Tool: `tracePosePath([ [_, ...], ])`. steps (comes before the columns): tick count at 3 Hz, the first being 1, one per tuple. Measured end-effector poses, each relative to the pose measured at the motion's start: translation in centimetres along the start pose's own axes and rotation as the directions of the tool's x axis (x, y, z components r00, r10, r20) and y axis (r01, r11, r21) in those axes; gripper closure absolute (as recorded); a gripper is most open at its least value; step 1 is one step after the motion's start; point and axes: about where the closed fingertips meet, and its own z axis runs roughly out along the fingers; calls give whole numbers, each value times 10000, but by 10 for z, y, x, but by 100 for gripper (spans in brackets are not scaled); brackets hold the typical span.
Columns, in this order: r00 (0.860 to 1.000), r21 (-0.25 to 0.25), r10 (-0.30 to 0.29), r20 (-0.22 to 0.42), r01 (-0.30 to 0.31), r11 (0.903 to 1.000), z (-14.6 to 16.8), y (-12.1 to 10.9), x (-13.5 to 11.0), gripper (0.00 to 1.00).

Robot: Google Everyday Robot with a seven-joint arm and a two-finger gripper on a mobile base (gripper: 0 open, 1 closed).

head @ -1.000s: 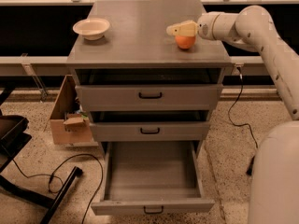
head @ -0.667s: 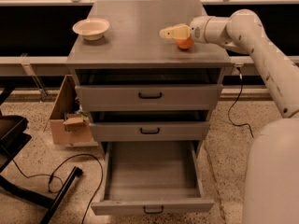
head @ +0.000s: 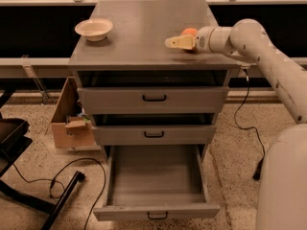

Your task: Place orange into bottom drawer

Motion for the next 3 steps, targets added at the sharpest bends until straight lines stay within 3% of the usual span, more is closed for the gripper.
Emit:
tracePosePath([
  [1, 9998, 243, 99, -163, -95, 9997, -4, -2, 12, 13],
  [3, 9998, 496, 140, -125, -133, 9987, -8, -4, 16, 60],
])
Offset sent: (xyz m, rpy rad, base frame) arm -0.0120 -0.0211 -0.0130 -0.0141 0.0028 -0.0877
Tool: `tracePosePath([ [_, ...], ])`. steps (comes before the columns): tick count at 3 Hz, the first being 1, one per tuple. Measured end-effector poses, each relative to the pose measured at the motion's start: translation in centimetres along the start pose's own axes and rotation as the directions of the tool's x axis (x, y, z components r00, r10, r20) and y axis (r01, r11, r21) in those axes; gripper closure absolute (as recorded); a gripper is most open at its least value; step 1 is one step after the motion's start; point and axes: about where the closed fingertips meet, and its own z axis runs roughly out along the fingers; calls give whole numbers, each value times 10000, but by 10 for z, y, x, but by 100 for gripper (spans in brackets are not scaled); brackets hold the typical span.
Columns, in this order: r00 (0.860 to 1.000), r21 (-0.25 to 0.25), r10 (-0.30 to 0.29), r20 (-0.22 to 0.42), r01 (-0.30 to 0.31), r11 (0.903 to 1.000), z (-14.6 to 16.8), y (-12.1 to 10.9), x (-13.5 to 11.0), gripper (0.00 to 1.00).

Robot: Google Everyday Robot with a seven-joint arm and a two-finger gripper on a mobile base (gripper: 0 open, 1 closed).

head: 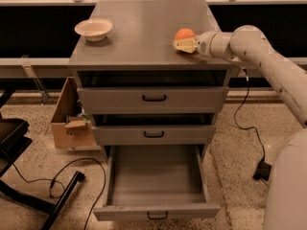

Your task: Place orange into bottom drawer

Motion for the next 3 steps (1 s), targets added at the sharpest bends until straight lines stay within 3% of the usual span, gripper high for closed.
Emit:
tracePosePath([
  [1, 10000, 0, 0, 0, 0, 10000, 0, 0, 0, 91],
  [2, 10000, -1, -1, 1, 1, 10000, 0, 0, 0, 100],
  [3, 9992, -221, -210, 354, 218, 9995, -23, 8, -12, 100],
])
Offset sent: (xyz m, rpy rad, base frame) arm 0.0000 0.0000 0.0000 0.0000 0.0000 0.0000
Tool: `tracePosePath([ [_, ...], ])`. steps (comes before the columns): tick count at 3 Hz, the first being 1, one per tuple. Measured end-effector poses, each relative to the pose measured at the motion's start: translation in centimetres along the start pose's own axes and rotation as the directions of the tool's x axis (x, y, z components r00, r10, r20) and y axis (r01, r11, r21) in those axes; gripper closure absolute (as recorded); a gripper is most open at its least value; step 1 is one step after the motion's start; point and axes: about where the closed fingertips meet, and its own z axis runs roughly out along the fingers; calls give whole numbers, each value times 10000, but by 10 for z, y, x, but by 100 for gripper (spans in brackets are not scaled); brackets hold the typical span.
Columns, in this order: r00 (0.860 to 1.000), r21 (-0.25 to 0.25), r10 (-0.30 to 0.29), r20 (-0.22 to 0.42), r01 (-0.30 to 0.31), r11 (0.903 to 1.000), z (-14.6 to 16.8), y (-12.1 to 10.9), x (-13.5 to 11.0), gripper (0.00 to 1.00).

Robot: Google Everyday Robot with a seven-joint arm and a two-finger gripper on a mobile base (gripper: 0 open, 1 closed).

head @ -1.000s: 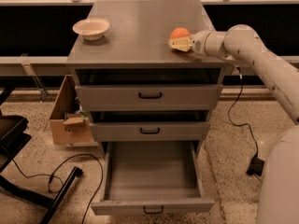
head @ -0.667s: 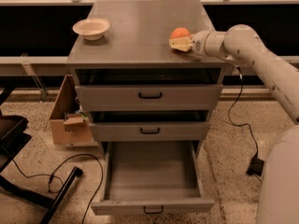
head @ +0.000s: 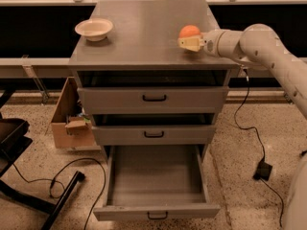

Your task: Place orange into bottom drawer

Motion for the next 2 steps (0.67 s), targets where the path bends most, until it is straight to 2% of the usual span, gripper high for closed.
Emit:
tracePosePath([
  [1, 9988, 265, 65, 477, -78, 9996, -60, 6, -24, 100],
  [2, 9984, 388, 250, -517, -230, 9990, -149, 33, 22, 100],
])
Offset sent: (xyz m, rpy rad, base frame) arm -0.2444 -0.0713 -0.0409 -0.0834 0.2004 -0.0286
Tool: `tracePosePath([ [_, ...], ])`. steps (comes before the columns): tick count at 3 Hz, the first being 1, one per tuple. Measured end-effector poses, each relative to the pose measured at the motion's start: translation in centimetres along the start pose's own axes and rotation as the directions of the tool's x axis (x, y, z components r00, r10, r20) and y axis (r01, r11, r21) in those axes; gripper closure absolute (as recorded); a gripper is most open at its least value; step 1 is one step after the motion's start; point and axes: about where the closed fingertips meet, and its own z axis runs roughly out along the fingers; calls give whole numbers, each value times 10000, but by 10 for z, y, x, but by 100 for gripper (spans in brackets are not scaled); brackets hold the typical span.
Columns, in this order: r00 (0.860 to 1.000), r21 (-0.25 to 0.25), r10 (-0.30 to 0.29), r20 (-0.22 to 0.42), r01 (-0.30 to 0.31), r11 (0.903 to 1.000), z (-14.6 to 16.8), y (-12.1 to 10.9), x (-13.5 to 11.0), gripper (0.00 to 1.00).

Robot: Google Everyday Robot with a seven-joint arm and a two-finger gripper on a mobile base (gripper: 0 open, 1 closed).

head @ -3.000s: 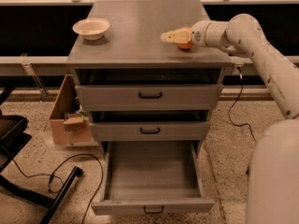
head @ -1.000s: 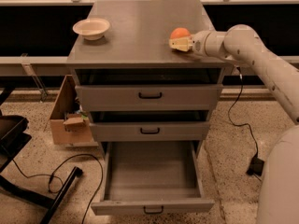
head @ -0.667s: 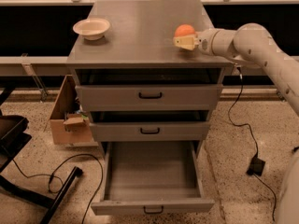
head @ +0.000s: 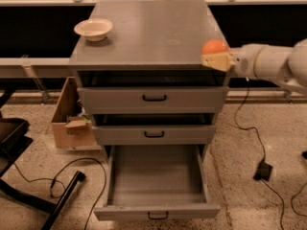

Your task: Place orange into bottom drawer

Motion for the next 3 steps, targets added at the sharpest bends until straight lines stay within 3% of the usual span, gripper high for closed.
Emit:
tracePosePath([
  [1, 9842, -783, 165, -1760, -307, 9965, -28, 21, 73, 100],
  [2, 9395, -1180, 730, -3347, -1187, 9859, -55, 44, 162, 100],
  [3, 8917, -968, 1413, -4300, -2012, 9748, -66, 62, 253, 100],
])
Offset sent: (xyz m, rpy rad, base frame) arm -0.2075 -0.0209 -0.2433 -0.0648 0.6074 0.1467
